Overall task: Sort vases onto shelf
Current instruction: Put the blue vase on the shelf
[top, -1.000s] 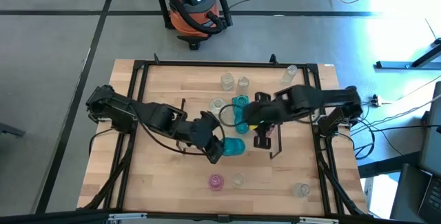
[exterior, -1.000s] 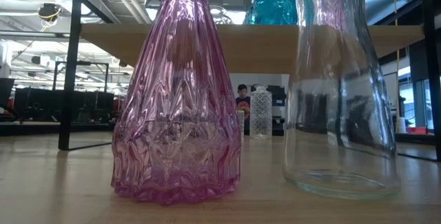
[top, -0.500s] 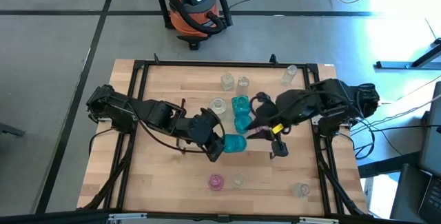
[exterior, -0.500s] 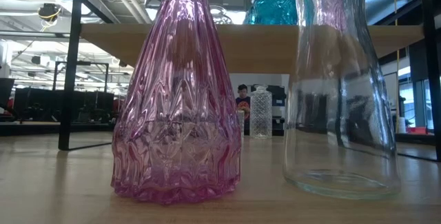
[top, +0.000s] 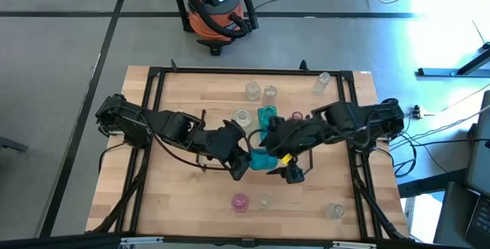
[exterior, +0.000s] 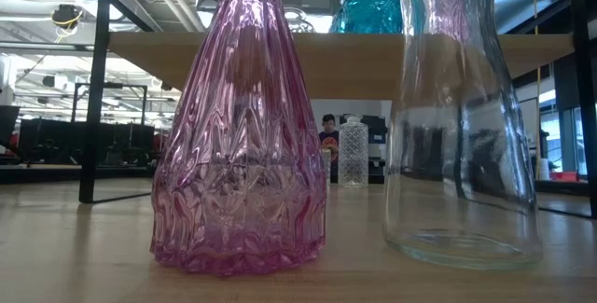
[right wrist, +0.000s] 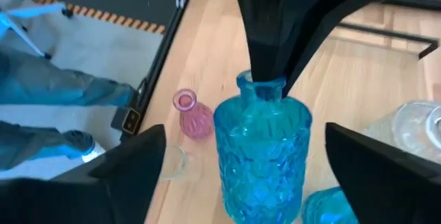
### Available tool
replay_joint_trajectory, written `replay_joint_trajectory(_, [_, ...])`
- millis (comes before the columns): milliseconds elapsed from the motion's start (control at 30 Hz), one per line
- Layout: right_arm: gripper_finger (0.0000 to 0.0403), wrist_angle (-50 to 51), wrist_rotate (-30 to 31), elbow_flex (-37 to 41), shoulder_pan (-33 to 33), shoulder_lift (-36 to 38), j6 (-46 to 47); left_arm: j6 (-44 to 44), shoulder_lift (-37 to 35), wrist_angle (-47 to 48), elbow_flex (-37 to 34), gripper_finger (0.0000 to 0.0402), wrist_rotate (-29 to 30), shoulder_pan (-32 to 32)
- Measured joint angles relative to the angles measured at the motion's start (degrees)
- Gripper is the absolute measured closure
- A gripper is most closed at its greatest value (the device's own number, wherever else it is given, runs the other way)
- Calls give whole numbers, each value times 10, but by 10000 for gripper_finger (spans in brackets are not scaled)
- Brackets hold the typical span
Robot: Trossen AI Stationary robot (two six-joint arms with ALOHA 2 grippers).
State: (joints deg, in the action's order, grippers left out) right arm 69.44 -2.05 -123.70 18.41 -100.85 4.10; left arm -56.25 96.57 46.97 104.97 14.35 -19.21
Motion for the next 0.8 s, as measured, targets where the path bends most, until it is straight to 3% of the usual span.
replay_joint_trajectory(133, [13, 14, 1, 0, 0, -24, 2, 1, 0, -13, 0, 384, 1, -4])
replay_joint_trajectory(267, [27, 16, 2, 0, 0, -45, 4, 5, 0, -17, 0, 384, -1, -5])
replay_joint_trajectory(433, [66, 17, 16, 0, -1, -64, 22, 5, 0, -17, 0, 384, -1, -8])
replay_joint_trajectory(633, [155, 14, 16, 0, 0, -68, 44, 5, 0, -15, 0, 384, -3, -12])
replay_joint_trajectory(800, [155, 10, 31, 0, 0, -67, 68, 4, -4, -14, 0, 358, 2, -14])
